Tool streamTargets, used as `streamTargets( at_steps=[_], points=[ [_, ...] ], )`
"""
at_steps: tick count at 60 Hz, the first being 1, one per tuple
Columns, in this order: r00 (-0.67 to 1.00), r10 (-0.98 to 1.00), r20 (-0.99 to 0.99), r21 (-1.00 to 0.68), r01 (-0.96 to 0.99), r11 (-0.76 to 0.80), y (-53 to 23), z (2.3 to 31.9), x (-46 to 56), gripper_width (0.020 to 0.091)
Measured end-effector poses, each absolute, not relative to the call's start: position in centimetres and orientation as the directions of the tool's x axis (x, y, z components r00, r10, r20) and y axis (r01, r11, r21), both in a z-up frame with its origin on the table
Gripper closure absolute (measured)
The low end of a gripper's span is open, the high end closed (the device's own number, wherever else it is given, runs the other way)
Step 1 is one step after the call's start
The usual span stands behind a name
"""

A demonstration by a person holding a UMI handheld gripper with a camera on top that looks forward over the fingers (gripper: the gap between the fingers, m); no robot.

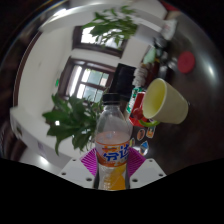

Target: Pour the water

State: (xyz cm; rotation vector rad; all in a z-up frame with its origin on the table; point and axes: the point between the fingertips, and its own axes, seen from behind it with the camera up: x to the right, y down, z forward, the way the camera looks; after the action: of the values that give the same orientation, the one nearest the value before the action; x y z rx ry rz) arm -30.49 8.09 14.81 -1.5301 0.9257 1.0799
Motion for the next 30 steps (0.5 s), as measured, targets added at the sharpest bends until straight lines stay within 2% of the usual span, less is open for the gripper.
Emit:
streamTargets(
  at_steps=[10, 21, 30],
  points=[
    [-0.07, -0.043, -0.997, 0.075, -0.986, -0.147, 9.6, 16.5, -29.0, 0.0755],
    [-0.401, -0.042, -0.915, 0.403, -0.905, -0.138, 10.5, 17.5, -28.7, 0.0756],
    [-0.521, -0.049, -0.852, 0.523, -0.844, -0.118, 10.9, 17.4, -28.3, 0.0756]
  ],
)
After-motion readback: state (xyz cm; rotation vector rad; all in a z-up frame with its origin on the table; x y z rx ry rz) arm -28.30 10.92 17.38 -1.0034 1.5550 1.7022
